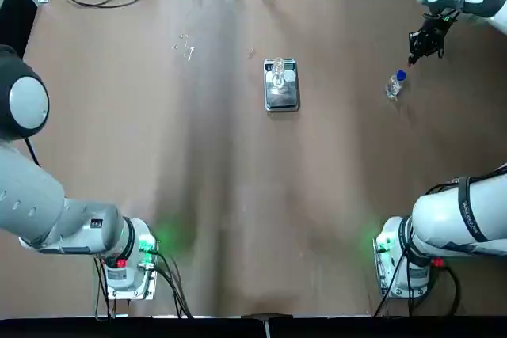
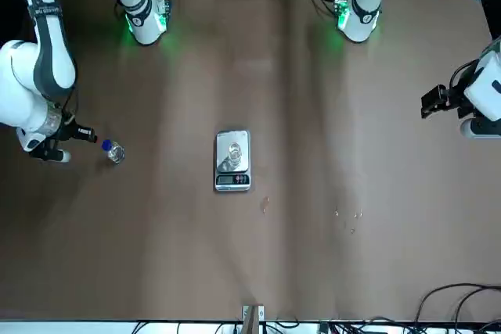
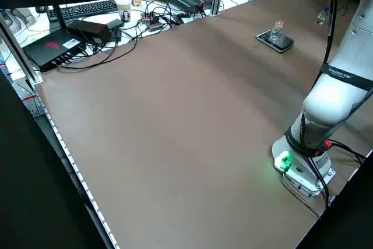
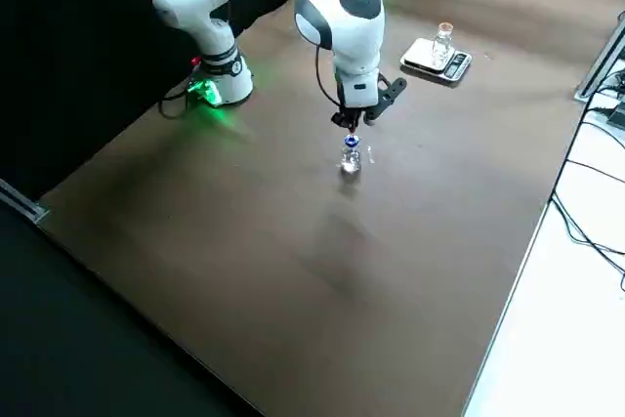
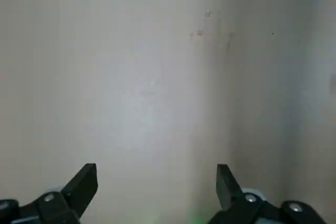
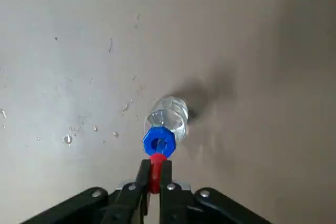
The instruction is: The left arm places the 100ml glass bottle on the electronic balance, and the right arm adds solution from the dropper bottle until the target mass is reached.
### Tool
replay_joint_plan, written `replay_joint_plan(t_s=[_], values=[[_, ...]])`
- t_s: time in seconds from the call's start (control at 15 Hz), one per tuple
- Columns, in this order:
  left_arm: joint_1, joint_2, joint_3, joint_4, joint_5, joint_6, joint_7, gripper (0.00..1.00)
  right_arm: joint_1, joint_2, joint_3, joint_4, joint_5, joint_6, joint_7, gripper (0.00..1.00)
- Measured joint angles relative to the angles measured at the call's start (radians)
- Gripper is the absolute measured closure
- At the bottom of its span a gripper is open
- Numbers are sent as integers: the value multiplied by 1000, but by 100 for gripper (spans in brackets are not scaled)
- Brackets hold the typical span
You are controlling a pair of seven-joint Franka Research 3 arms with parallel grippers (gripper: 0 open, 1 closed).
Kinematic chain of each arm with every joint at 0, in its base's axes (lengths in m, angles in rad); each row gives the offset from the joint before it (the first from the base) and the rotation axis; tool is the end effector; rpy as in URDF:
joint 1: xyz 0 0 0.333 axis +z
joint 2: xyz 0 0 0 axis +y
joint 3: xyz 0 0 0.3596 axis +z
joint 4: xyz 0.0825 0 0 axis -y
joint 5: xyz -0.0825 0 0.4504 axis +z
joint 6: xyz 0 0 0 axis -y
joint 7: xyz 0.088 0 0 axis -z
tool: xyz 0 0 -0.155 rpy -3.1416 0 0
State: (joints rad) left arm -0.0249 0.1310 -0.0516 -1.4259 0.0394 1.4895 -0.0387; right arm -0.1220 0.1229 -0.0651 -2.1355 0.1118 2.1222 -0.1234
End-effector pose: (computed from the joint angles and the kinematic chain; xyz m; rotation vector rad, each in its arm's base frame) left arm 0.6540 -0.0416 0.6071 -3.1030 0.0554 0.1013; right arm 0.5843 -0.1009 0.2926 -3.0267 0.1953 0.1840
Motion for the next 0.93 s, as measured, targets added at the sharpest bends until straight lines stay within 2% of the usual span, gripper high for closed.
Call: replay_joint_plan(t_s=[0.4,0.93], values=[[0,0,0,0,0,0,0,0,0,-47,-2,58,-1,-126,0,89],[0,0,0,0,0,0,0,0,0,-66,-2,62,-1,-144,0,89]])
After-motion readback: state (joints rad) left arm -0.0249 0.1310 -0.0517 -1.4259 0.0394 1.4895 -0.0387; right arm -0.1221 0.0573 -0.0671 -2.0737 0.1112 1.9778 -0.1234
